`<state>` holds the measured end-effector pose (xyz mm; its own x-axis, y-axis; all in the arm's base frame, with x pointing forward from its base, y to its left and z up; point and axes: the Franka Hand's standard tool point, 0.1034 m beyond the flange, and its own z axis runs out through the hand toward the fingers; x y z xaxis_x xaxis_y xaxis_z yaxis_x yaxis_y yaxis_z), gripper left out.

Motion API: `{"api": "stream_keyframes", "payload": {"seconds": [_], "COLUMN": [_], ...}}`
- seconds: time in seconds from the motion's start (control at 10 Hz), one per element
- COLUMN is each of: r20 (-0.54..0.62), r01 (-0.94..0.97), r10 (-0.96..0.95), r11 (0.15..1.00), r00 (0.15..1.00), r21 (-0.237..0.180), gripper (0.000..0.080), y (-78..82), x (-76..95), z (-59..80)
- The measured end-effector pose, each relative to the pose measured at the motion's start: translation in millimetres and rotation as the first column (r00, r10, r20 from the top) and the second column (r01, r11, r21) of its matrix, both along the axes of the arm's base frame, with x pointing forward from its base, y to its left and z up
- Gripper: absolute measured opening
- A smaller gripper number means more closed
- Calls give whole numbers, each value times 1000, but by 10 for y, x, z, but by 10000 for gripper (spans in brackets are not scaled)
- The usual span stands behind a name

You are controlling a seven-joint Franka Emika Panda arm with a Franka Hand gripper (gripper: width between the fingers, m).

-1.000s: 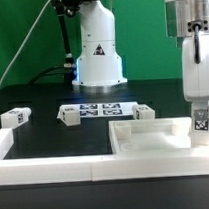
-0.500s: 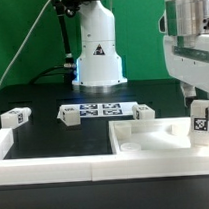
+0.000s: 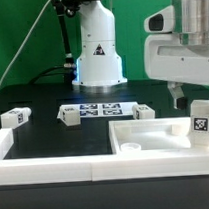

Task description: Assemble one leg

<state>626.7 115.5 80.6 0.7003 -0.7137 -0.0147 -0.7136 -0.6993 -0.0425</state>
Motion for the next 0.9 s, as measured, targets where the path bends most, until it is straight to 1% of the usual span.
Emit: {"api": "stream_keyframes", "payload": {"seconds": [0.1, 0.4, 0.5, 0.6, 0.7, 0.8, 0.9], "r20": [4, 16, 15, 15, 15, 16, 15], "r01": [-102, -280, -270, -270, -270, -270, -245], "r10": [102, 281, 270, 270, 270, 270, 245], "r11": [995, 960, 963, 963, 963, 963, 970], "r00": [995, 960, 963, 963, 963, 963, 969], "r21": [-4, -15, -15, -15, -15, -15, -14], "gripper": [649, 649, 649, 528, 389, 290, 290], "y": [-33, -31, -29, -32, -32, -32, -32], "x": [6, 14, 13, 14, 14, 15, 14], "z": [0, 0, -1, -1, 0, 0, -2]}}
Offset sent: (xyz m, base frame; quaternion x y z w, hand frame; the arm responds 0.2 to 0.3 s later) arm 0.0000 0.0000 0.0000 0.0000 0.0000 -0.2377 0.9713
